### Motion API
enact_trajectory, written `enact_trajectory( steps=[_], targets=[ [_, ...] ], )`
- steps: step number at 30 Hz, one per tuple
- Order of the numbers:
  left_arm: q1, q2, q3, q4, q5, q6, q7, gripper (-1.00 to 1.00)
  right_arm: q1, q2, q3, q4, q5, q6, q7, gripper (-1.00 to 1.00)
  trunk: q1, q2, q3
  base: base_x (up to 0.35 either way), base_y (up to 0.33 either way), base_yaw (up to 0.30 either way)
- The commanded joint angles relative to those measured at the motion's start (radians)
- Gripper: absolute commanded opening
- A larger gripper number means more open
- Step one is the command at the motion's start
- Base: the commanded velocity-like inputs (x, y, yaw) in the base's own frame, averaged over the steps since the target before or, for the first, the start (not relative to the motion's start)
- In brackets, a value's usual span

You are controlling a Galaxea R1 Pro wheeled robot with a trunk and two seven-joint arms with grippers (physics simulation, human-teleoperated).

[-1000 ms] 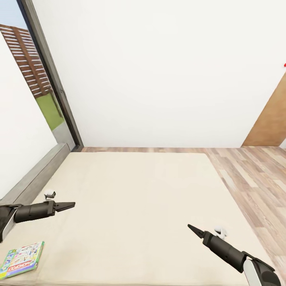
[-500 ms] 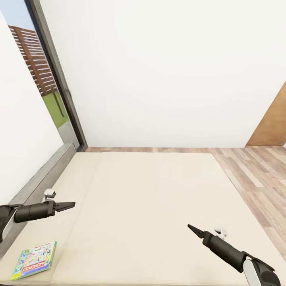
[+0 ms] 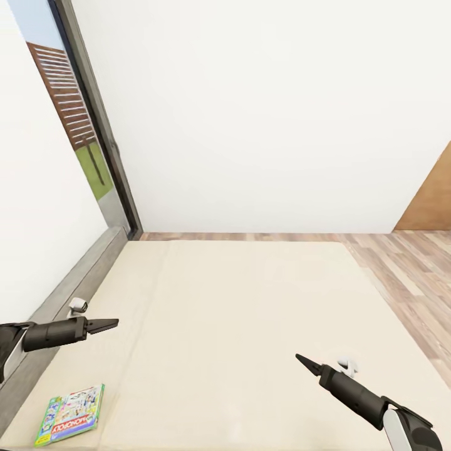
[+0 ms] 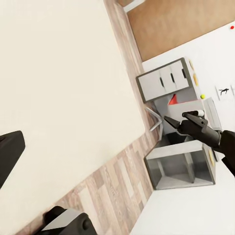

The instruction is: Put all the toys in the child's room - the three board games (two on the bed and one on the table), the two jigsaw puzzles on the table, and the tennis ball on the table - inside the toy box on the table in the child's room.

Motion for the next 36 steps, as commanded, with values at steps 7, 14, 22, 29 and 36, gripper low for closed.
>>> enact_trajectory(
  steps=[7,14,22,29,36],
  targets=[
    [-0.001,0.0,0.0,0.0,0.0,0.01,-0.004,1.0,-0.001,0.0,-0.002,0.0,-0.004,0.007,0.001,1.0,0.001,-0.002,-0.002,0.027,0.026,0.0],
    [-0.001,0.0,0.0,0.0,0.0,0.01,-0.004,1.0,-0.001,0.0,-0.001,0.001,-0.004,0.006,0.001,1.0,0.001,-0.002,-0.002,0.028,0.023,0.0],
    [-0.001,0.0,0.0,0.0,0.0,0.01,-0.004,1.0,-0.001,0.0,-0.001,0.001,-0.004,0.006,0.0,1.0,0.001,-0.002,-0.002,0.071,0.064,0.0],
    [-0.001,0.0,0.0,0.0,0.0,0.01,-0.004,1.0,-0.001,0.0,-0.001,0.001,-0.004,0.006,0.0,1.0,0.001,-0.002,-0.002,0.009,0.082,0.0],
    [-0.001,-0.001,0.0,0.0,0.0,0.01,-0.004,1.0,-0.001,0.0,-0.001,0.001,-0.004,0.005,0.0,1.0,0.001,-0.002,-0.002,0.001,0.157,0.0]
  ],
)
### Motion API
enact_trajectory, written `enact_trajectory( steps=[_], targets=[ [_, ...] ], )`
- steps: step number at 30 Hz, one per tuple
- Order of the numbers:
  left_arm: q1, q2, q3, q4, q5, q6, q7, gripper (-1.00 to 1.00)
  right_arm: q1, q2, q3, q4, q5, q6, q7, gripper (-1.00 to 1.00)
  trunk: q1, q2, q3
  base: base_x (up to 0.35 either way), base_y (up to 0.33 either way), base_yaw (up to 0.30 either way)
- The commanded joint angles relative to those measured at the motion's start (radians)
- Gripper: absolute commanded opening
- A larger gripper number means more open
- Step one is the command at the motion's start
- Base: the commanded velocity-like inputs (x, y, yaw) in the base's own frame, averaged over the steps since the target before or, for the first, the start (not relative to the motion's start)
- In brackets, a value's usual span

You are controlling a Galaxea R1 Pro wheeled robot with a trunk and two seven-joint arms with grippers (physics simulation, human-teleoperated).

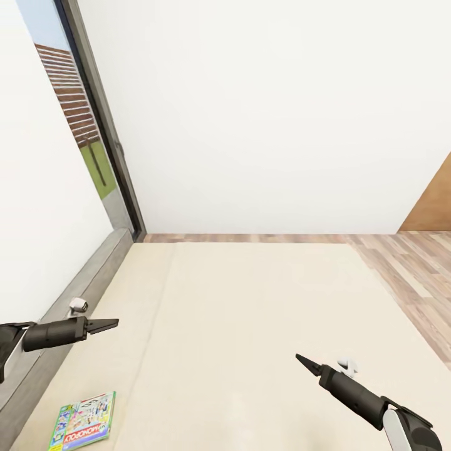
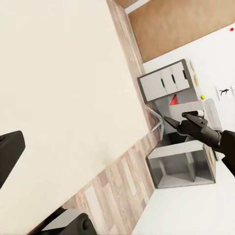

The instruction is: Put all the toys in the child's room - the three board games (two on the bed and one on the table), the two jigsaw puzzles on the table, and the tennis ball on the table - inside the toy box on the table in the child's room.

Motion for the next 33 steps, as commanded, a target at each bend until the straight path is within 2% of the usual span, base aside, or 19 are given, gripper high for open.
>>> enact_trajectory(
  steps=[1,10,24,33],
  targets=[
    [-0.001,0.0,0.0,0.0,0.0,0.011,-0.004,1.0,-0.001,0.001,-0.001,0.0,-0.004,0.007,0.002,1.0,0.001,-0.002,-0.002,0.0,0.106,0.0],
    [-0.001,0.0,0.0,0.0,0.0,0.011,-0.004,1.0,-0.001,0.001,-0.001,0.0,-0.002,0.006,0.001,1.0,0.001,-0.002,-0.002,0.0,0.185,0.0],
    [-0.001,0.0,0.0,0.0,0.0,0.011,-0.004,1.0,-0.001,0.0,-0.001,0.0,-0.007,0.01,0.002,1.0,0.001,-0.002,-0.002,0.0,0.028,0.0],
    [-0.001,0.0,0.0,0.0,0.0,0.011,-0.004,1.0,-0.001,0.0,-0.003,0.0,-0.01,0.013,0.004,1.0,0.001,-0.002,-0.002,0.0,0.149,0.0]
  ],
)
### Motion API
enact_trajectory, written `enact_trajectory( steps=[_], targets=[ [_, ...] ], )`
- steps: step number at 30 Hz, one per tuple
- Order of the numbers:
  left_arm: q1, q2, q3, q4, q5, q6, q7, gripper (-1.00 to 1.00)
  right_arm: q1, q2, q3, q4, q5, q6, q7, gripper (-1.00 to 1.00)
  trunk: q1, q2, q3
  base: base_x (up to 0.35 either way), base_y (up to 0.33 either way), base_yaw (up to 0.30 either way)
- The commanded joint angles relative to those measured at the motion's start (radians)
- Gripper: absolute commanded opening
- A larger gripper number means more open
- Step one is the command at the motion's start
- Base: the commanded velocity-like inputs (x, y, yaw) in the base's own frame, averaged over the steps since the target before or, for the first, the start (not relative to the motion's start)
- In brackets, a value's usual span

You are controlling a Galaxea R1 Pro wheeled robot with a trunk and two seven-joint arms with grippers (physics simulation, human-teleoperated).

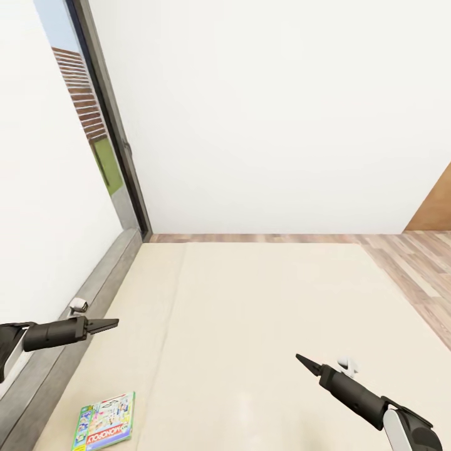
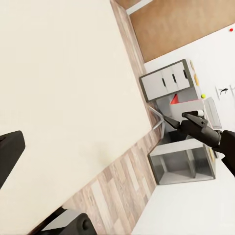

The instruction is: Put all the toys in the child's room - the three board games (two on the bed and one on the table), the two jigsaw puzzles on the table, and the tennis ball on the table - inside the toy box on the table in the child's room.

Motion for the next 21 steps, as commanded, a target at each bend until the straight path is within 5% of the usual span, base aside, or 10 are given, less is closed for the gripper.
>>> enact_trajectory(
  steps=[1,21],
  targets=[
    [-0.001,0.0,0.0,0.0,0.0,0.011,-0.004,1.0,-0.001,0.0,-0.001,0.0,-0.004,0.007,0.001,1.0,0.001,-0.002,-0.002,0.0,0.065,0.0],
    [-0.001,0.0,-0.002,0.0,-0.001,0.012,-0.004,1.0,-0.001,0.0,0.0,0.0,-0.002,0.005,-0.002,1.0,0.001,-0.002,-0.002,0.0,0.006,0.0]
  ],
)
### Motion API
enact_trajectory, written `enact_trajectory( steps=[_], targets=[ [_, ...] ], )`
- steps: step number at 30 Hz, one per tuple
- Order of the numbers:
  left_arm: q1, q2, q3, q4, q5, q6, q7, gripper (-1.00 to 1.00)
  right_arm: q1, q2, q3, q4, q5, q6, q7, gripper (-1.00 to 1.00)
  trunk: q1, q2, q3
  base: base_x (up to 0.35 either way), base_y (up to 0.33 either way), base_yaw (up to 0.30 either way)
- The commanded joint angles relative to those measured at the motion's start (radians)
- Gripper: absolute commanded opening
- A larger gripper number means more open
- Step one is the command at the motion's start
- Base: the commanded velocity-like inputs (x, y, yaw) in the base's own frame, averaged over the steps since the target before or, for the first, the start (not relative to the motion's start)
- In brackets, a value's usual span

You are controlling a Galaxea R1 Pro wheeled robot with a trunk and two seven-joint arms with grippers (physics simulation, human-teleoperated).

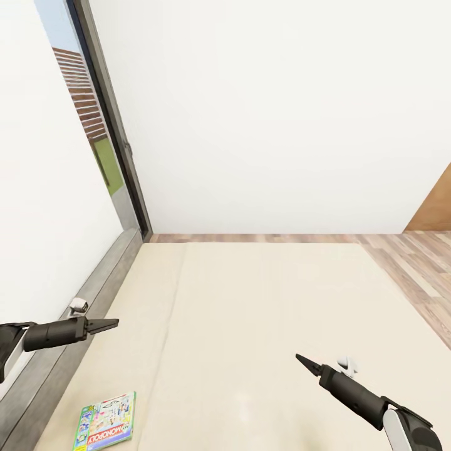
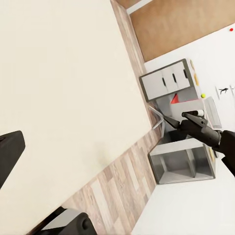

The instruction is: Put all the toys in the child's room - the three board games (two on the bed and one on the table), the two jigsaw puzzles on the table, and the tennis ball on the table - inside the toy box on the table in the child's room.

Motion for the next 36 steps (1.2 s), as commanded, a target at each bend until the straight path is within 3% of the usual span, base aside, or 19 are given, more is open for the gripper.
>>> enact_trajectory(
  steps=[1,6,19,26,30,36],
  targets=[
    [-0.001,0.0,0.0,0.0,0.0,0.011,-0.004,1.0,-0.001,0.0,-0.001,0.0,-0.004,0.007,0.001,1.0,0.001,-0.002,-0.002,0.0,0.0,0.0],
    [-0.001,-0.001,0.0,0.0,-0.001,0.009,0.051,1.0,-0.001,0.0,-0.001,0.0,-0.004,0.006,0.001,1.0,0.001,-0.002,-0.002,0.0,0.0,0.0],
    [-0.001,-0.014,0.001,0.0,0.001,0.009,0.517,1.0,0.0,0.0,-0.001,-0.009,-0.004,0.01,0.008,1.0,0.001,-0.002,-0.002,0.0,0.0,0.0],
    [0.0,-0.025,0.0,0.0,0.001,0.008,0.694,1.0,0.002,0.0,0.0,-0.02,-0.004,0.017,0.011,1.0,0.001,-0.002,-0.002,0.0,0.0,0.0],
    [-0.001,-0.051,0.0,0.0,0.0,0.006,0.808,1.0,0.003,0.0,0.001,-0.043,-0.005,0.021,0.031,1.0,0.001,-0.002,-0.004,0.0,0.0,0.0],
    [0.0,-0.076,-0.001,0.0,-0.001,-0.004,0.905,1.0,0.002,0.0,0.002,-0.147,-0.006,0.07,0.099,1.0,0.001,-0.002,-0.011,0.0,0.0,0.0]
  ],
)
